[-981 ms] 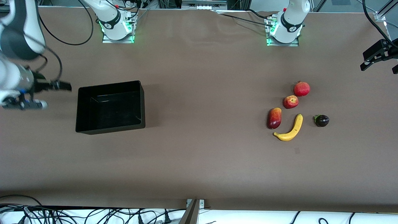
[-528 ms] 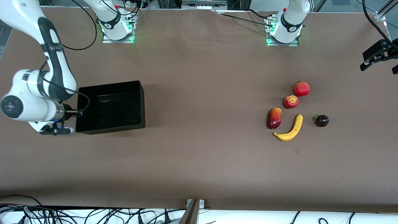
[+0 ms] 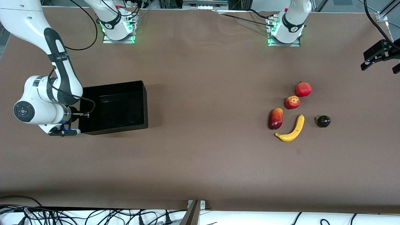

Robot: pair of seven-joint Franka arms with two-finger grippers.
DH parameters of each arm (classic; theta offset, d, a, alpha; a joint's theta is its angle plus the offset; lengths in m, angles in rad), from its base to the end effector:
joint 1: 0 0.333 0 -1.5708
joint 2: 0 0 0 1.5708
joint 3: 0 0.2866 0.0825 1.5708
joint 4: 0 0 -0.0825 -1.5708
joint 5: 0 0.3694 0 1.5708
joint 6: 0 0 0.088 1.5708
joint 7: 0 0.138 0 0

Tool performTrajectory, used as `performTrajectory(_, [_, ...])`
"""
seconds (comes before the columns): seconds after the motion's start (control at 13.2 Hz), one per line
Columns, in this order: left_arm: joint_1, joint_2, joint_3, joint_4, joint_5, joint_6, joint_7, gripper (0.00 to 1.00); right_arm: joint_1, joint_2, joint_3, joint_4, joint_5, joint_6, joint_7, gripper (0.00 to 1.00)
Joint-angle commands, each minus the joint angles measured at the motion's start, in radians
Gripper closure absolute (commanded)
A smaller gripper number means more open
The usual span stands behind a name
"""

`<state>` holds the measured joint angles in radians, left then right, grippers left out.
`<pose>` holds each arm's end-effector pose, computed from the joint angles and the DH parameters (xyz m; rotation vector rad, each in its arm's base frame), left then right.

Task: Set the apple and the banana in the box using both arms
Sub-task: 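Reach the right gripper down to the rim of the black box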

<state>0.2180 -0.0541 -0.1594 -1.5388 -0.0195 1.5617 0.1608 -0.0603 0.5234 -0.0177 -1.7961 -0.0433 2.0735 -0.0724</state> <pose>0.5257 0.0259 0.6064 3.1326 -0.1618 0.1209 0.5912 -0.0494 0.1938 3.0918 0.0328 -0.3863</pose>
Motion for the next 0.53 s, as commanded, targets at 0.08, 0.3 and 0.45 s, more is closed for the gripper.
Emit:
performTrajectory(0.08, [0.011, 0.007, -0.009, 0.016, -0.019, -0.017, -0.024, 0.00, 0.026, -0.074, 0.068, 0.035, 0.019, -0.059, 0.003, 1.00])
performTrajectory(0.3, [0.011, 0.014, -0.008, 0.017, -0.011, -0.015, -0.023, 0.00, 0.138, -0.068, 0.091, 0.160, 0.083, -0.205, 0.045, 1.00])
performTrajectory(0.45, [0.009, 0.008, -0.015, 0.012, -0.011, -0.019, -0.035, 0.00, 0.229, -0.063, 0.091, 0.195, 0.193, -0.234, 0.181, 1.00])
